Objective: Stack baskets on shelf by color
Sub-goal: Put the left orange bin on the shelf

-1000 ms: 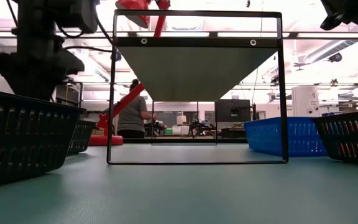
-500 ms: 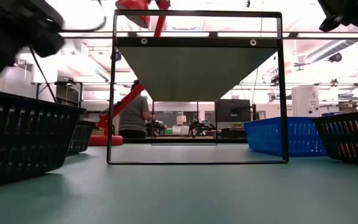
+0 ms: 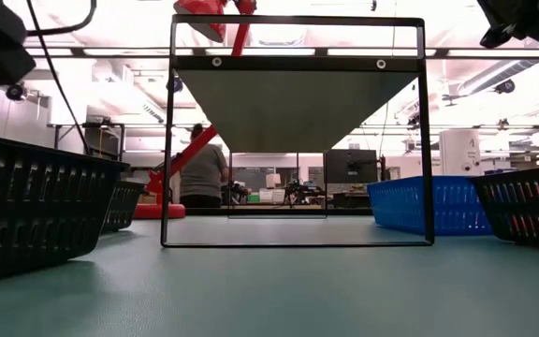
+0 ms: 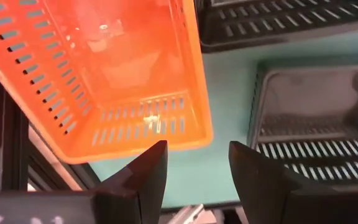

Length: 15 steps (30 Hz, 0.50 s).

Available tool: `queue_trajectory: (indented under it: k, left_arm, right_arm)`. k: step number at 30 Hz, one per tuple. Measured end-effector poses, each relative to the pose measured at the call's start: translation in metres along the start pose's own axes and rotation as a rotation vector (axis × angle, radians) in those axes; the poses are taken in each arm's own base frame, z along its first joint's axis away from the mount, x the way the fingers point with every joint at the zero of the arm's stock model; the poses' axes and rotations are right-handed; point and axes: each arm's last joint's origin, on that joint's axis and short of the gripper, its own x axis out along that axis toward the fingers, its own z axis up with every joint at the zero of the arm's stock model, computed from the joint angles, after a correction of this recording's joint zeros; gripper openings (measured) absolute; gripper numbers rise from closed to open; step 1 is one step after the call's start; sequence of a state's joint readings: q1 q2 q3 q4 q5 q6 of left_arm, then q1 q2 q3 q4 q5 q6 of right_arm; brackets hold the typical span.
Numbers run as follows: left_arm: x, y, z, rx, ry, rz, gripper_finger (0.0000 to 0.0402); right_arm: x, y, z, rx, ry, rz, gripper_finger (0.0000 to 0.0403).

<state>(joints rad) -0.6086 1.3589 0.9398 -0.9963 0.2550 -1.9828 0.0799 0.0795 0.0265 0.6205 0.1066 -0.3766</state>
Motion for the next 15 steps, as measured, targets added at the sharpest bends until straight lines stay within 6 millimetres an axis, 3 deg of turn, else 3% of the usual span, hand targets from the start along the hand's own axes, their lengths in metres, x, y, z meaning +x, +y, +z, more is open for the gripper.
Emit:
queue_trajectory:
  k: [15]
  left_arm:
    - [0.029, -0.010, 0.004, -0.023, -0.048, 0.103, 0.0154]
  right_arm:
    - [0.000, 0.000, 0.000, -0.001, -0.003, -0.001, 0.0009]
